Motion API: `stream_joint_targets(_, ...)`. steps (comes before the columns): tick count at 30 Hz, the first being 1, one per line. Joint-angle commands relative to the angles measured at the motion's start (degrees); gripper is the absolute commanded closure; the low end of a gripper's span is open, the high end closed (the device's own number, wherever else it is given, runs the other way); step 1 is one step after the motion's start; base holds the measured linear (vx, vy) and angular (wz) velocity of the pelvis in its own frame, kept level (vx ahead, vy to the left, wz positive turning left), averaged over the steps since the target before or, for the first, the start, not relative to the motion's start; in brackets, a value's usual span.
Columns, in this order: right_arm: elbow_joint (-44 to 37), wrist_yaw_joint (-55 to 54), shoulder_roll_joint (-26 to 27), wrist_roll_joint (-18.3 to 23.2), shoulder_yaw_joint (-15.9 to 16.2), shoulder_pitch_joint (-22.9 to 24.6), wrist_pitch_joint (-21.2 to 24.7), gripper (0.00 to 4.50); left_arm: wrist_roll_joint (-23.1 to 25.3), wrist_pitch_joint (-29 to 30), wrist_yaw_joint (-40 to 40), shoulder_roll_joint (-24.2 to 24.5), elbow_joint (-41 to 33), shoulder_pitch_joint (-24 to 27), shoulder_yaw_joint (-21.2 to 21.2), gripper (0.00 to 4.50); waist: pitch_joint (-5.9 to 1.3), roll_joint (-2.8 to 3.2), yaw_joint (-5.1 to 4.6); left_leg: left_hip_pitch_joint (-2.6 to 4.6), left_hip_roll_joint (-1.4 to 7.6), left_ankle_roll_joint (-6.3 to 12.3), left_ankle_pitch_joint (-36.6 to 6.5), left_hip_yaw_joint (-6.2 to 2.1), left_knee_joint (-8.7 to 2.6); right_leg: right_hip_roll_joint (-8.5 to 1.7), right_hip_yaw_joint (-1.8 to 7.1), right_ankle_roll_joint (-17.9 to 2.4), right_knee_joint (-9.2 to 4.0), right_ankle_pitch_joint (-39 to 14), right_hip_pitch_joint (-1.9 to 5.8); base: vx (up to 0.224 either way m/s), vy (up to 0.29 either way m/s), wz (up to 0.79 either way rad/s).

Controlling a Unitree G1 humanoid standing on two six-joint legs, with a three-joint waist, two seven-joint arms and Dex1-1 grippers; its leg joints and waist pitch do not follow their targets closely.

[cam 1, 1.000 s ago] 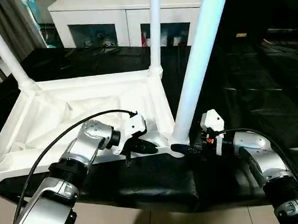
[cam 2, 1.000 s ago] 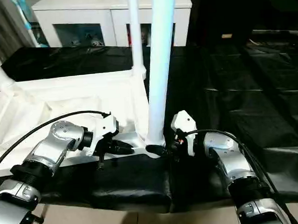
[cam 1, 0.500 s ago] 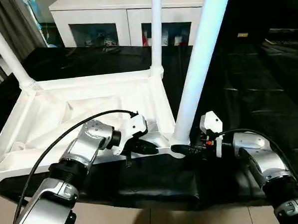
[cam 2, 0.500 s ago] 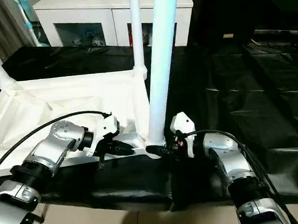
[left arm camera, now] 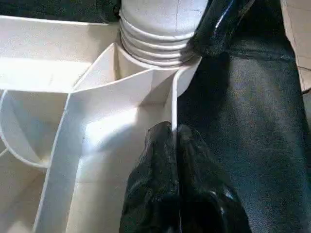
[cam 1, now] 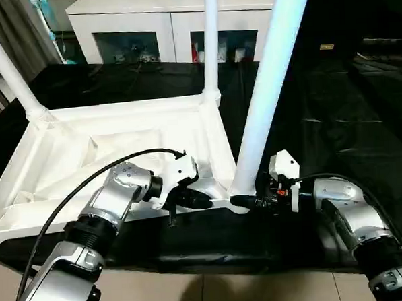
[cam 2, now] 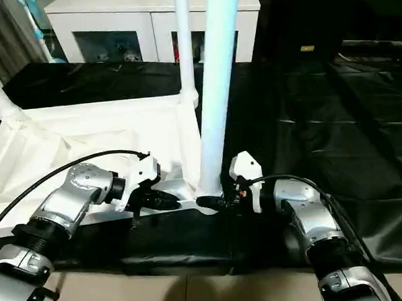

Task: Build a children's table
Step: Rotate leg to tighten

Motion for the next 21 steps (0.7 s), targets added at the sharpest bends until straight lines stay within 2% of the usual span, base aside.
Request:
stream_joint_targets(1,2.4,-6.1,1.0,-1.8,-1.5,-1.1,-0.3,1.84,1.4,1.4,1.8,-0.7,2.5,0.4,-1.0,4.50,-3.73,-0.45,0.04,0.83,1.01,3.97,-12.8,-0.34,-3.97,-2.08,1.07,-14.7,-2.77,-10.3,3.05,0.000,0.000,0.00)
stream_joint_targets(2,3.9,-10.2,2.3,-2.8,-2.1,-1.8,-0.3,1.84,1.7,1.7,4.5,-1.7,3.9,-0.3,-0.4,4.50,-3.41,-0.55,-0.36,0.89,0.82,2.77,-15.2,-0.35,-4.18,-2.12,1.14,-13.7,-3.25,-14.3,2.90,0.000,0.000,0.00)
stream_joint_targets(3,5.4,-14.5,3.8,-3.7,-2.5,-2.4,-0.2,1.84,2.1,2.2,7.8,-2.9,5.6,-1.1,0.2,4.50,-3.28,-0.41,-0.43,1.07,0.77,2.23,-16.4,-0.43,-4.31,-2.19,1.13,-13.3,-3.50,-16.5,2.81,0.000,0.000,0.00)
stream_joint_targets(4,5.4,-14.5,3.8,-3.7,-2.5,-2.4,-0.2,1.84,2.1,2.2,7.8,-2.9,5.6,-1.1,0.2,4.50,-3.21,-0.56,-0.71,1.14,0.69,1.71,-17.4,-0.36,-4.34,-2.10,1.15,-12.7,-3.72,-18.3,2.71,0.000,0.000,0.00)
stream_joint_targets(5,7.7,-22.1,6.9,-4.8,-3.3,-3.5,0.9,1.85,2.6,3.2,13.2,-5.4,8.5,-2.5,1.2,4.50,-3.03,-0.46,-1.03,1.36,0.57,0.69,-19.3,-0.53,-4.52,-2.16,1.14,-11.4,-4.11,-22.3,2.54,0.000,0.000,0.00)
stream_joint_targets(6,8.1,-23.3,7.4,-5.0,-3.5,-3.7,1.0,1.85,2.6,3.4,14.0,-5.8,9.0,-2.7,1.4,4.50,-2.86,-0.56,-1.50,1.43,0.41,-0.10,-20.8,-0.80,-4.69,-2.17,0.98,-10.2,-4.45,-25.8,2.51,0.000,0.000,0.00)
stream_joint_targets(7,9.2,-27.6,9.4,-5.0,-4.2,-4.4,2.3,1.85,2.4,4.2,17.9,-7.6,11.0,-3.6,2.5,4.50,-2.96,-0.35,-1.48,1.47,0.43,-0.39,-21.3,-0.99,-4.75,-2.29,0.92,-9.5,-4.53,-27.0,2.63,0.000,0.000,0.00)
stream_joint_targets(8,9.3,-28.0,9.6,-5.0,-4.3,-4.4,2.4,1.85,2.3,4.3,18.2,-7.8,11.1,-3.7,2.6,4.50,-2.81,-0.42,-1.72,1.70,0.37,-0.46,-22.6,-0.98,-4.77,-2.26,0.87,-8.7,-4.99,-29.0,2.30,0.000,0.000,0.00)
stream_joint_targets(10,9.9,-30.1,10.6,-4.9,-4.7,-4.8,3.1,1.85,2.1,4.8,20.2,-8.8,12.0,-4.2,3.2,4.50,-2.86,-0.38,-1.87,1.73,0.35,-0.19,-23.4,-1.13,-4.89,-2.20,0.70,-8.0,-5.26,-29.7,2.34,0.000,0.000,0.00)
stream_joint_targets(12,12.5,-38.7,14.4,-4.5,-6.5,-6.7,4.9,1.85,1.5,5.9,27.3,-12.0,15.3,-6.0,5.3,4.50,-2.94,-0.32,-2.25,1.87,0.25,-0.14,-23.9,-0.97,-4.78,-2.01,0.80,-8.4,-5.38,-28.7,1.92,0.000,0.000,0.00)
stream_joint_targets(14,14.3,-43.1,16.2,-4.5,-7.3,-8.1,5.5,1.85,1.4,6.1,30.9,-13.5,17.0,-7.1,6.1,4.50,-2.93,-0.39,-2.42,1.79,0.22,-0.23,-24.2,-1.15,-4.92,-1.96,0.63,-8.3,-5.36,-28.9,2.05,0.000,0.000,0.00)
stream_joint_targets(15,15.8,-46.5,17.7,-4.4,-7.8,-9.1,5.8,1.85,1.5,6.1,33.8,-14.6,18.3,-8.0,6.5,4.50,-2.91,-0.36,-2.46,1.94,0.20,-0.10,-24.6,-1.02,-4.82,-1.99,0.65,-8.0,-5.67,-29.5,1.84,0.000,0.000,0.00)
stream_joint_targets(16,15.9,-46.7,17.8,-4.4,-7.9,-9.2,5.8,1.85,1.6,6.1,34.0,-14.7,18.4,-8.1,6.5,4.50,-2.93,-0.29,-2.37,2.15,0.14,-0.16,-24.8,-1.05,-4.70,-2.04,0.63,-8.0,-5.70,-29.8,1.62,0.000,0.000,0.00)
stream_joint_targets(18,17.8,-50.0,19.3,-5.6,-8.0,-10.5,5.4,1.85,2.1,5.3,36.7,-15.9,20.9,-9.5,7.2,4.50,-2.85,-0.54,-2.39,2.05,0.11,0.13,-25.5,-1.11,-4.82,-2.02,0.49,-7.1,-6.01,-31.2,1.67,0.000,0.000,0.00)
stream_joint_targets(21,18.3,-50.4,19.7,-6.1,-8.4,-10.7,5.7,1.85,2.7,4.0,36.4,-16.0,22.5,-10.1,7.1,4.50,-2.89,-0.55,-2.30,1.81,0.09,0.31,-25.2,-1.24,-4.98,-2.07,0.53,-6.4,-5.99,-31.2,1.75,0.000,0.000,0.00)
